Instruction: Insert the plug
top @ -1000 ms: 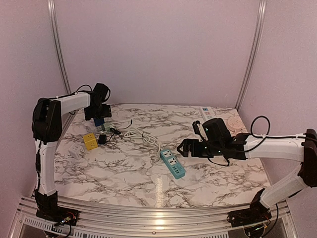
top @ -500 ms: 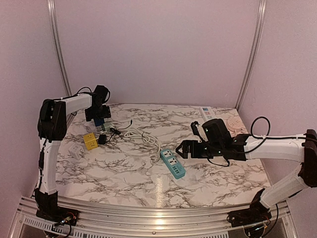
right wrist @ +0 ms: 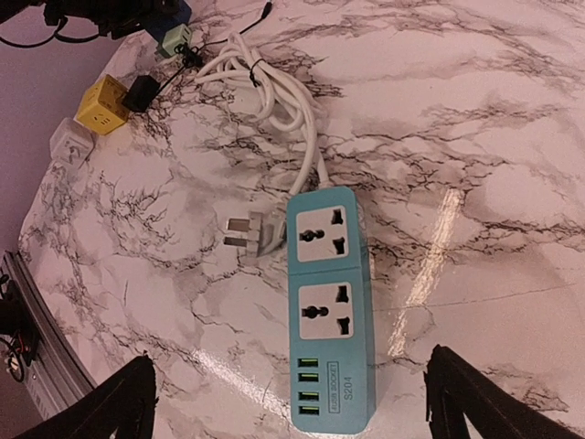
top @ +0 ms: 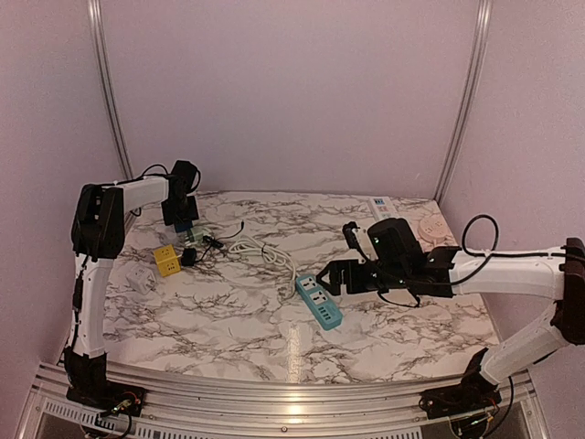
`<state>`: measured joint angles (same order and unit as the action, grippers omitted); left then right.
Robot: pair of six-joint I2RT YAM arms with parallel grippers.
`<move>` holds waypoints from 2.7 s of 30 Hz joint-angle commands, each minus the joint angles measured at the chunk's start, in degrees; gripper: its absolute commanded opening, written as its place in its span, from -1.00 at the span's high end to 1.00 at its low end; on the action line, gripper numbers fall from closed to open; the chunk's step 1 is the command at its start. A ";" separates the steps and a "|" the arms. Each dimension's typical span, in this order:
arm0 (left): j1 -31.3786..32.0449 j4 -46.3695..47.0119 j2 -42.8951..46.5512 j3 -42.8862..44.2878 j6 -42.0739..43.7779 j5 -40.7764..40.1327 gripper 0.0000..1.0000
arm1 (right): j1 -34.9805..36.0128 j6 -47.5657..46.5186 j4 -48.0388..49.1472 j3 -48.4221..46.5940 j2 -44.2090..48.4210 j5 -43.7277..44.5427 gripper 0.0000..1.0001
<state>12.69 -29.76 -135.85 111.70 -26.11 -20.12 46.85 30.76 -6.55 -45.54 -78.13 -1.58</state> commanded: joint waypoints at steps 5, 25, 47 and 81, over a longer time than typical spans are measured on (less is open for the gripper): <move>-0.16 1.53 -0.23 1.07 1.48 0.44 0.49 | 2.30 -2.72 0.01 -3.61 -0.62 1.32 -0.97; 1.76 26.49 42.22 -35.63 4.62 29.53 1.00 | 3.16 -9.87 5.05 1.80 6.95 -1.88 -0.97; 20.79 79.45 83.04 -84.27 -0.46 66.40 1.00 | 4.17 -18.08 18.67 6.90 13.04 -16.21 -0.97; 35.72 84.07 79.22 -87.84 -22.37 39.60 1.00 | 22.41 -58.83 40.75 7.53 8.95 2.27 -0.97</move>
<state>46.41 47.86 -55.40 24.51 -45.93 22.02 68.90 -21.43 29.45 -36.18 -67.33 -0.91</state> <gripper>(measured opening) 0.608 0.986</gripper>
